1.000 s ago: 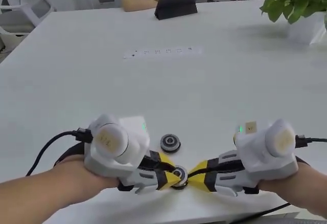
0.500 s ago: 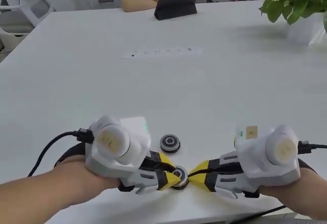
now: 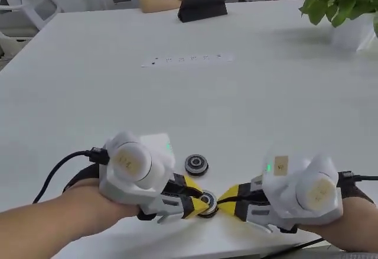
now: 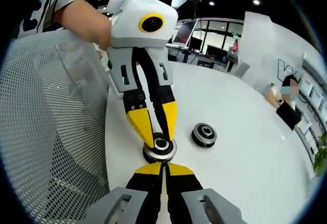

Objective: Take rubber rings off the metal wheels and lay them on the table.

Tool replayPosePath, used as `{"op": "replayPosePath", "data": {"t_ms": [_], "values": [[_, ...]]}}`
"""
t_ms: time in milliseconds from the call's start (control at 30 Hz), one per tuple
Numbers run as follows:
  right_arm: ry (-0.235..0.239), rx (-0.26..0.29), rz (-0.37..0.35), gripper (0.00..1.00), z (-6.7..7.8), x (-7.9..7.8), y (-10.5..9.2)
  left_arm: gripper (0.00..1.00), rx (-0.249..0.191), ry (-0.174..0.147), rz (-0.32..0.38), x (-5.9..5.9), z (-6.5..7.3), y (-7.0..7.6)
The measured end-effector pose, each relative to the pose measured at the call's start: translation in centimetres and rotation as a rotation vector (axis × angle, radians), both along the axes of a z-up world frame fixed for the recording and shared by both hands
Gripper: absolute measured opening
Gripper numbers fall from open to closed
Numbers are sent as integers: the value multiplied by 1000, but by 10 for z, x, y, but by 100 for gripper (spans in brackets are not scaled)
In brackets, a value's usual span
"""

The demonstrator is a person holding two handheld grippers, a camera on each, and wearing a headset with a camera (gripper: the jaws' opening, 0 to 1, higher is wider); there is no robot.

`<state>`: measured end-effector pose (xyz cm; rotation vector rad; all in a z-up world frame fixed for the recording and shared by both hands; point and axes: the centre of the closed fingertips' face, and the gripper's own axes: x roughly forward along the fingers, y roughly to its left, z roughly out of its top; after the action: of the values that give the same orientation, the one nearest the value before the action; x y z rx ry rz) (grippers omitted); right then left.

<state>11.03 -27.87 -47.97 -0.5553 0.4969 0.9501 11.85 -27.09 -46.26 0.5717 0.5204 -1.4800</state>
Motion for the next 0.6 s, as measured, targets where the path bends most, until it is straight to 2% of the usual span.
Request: {"op": "replayPosePath", "data": {"t_ms": [100,167,233,300,367,433,467,533,600], "values": [[-29,-32,21,0,1,0,0,7,1,0,2,0,0,0],[-25,-30,19,0,0,0,0,7,1,0,2,0,0,0],[1,-6,-1,0,0,0,0,7,2,0,3,0,0,0],[68,63,-57,0,1,0,0,7,2,-1,3,0,0,0],[161,165,-126,0,2,2,-2,7,3,-1,3,0,0,0],[266,289,-210,0,4,4,-3,7,4,-2,4,0,0,0],[283,301,-225,0,4,4,-4,7,4,-2,4,0,0,0],[347,397,-276,0,7,4,-6,7,4,-2,4,0,0,0],[373,432,-295,0,7,4,-7,7,4,-3,5,0,0,0]]}}
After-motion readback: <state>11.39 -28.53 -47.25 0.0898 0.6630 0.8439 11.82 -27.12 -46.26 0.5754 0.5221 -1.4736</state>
